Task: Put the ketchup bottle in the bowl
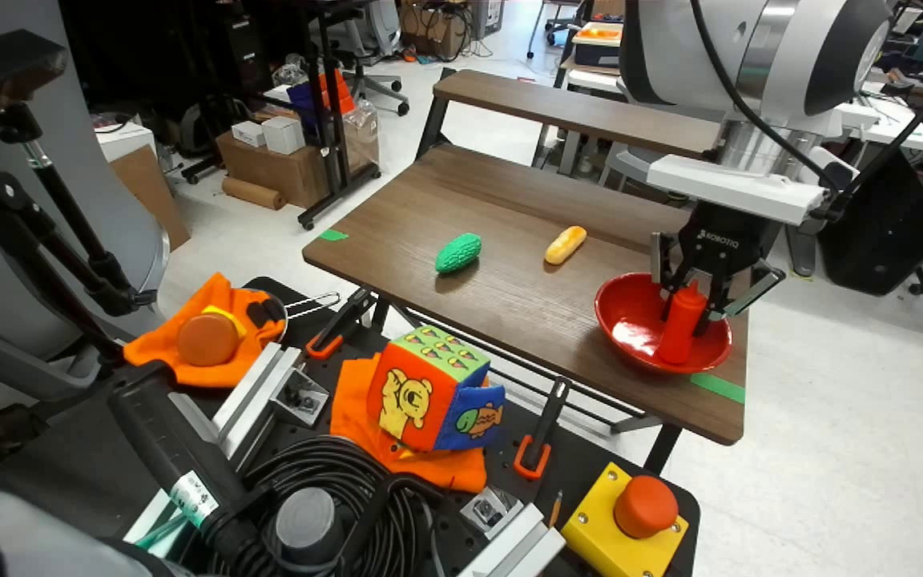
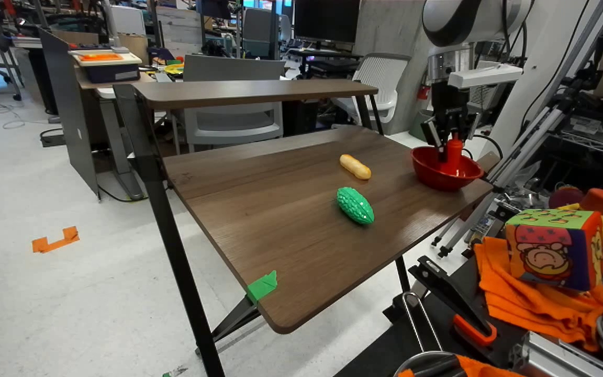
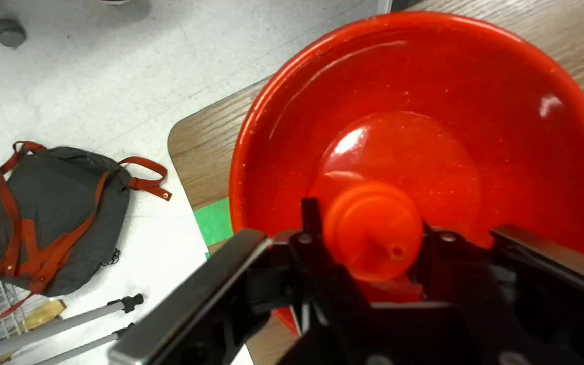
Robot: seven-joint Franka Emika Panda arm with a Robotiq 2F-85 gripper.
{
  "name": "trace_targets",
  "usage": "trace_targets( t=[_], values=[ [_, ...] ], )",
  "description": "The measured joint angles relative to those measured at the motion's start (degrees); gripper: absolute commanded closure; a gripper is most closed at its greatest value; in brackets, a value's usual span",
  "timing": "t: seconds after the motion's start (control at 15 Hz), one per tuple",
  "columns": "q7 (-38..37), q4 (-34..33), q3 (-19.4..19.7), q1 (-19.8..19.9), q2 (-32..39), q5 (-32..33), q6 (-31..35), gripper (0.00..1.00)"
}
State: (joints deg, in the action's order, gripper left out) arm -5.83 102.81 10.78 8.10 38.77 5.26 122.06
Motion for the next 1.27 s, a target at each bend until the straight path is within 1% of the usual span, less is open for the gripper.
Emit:
trace_targets(
  t=[0.07, 0.13, 0.2, 0.27, 0.53, 0.6, 0.8, 1.0, 1.07, 1.2, 1.27],
  values=[
    [1.1, 0.0, -0.1, 0.0, 0.0, 0.3, 0.0, 0.66],
    [2.3, 0.0, -0.2, 0.0, 0.0, 0.4, 0.0, 0.47],
    [3.4, 0.0, -0.2, 0.0, 0.0, 0.5, 0.0, 0.37],
    [4.4, 0.0, -0.3, 0.0, 0.0, 0.6, 0.0, 0.31],
    [8.5, 0.6, -0.4, 0.0, -0.7, 1.0, 0.2, 0.02],
    [9.6, 0.9, -0.4, 0.0, -1.2, 1.0, 0.2, 0.00],
    [12.6, 2.6, -0.5, 0.0, -4.2, 1.0, 0.3, 0.00],
    [13.8, 5.6, -0.8, 0.0, -10.0, 1.0, 0.2, 0.00],
    [13.4, 6.5, -1.1, 0.0, -12.4, 0.7, -0.9, 0.00],
    [9.7, 6.8, -1.6, -0.4, -16.7, -0.4, -8.3, 0.00],
    [8.7, 6.9, -1.7, -0.7, -18.1, -0.5, -10.1, 0.00]
  ],
)
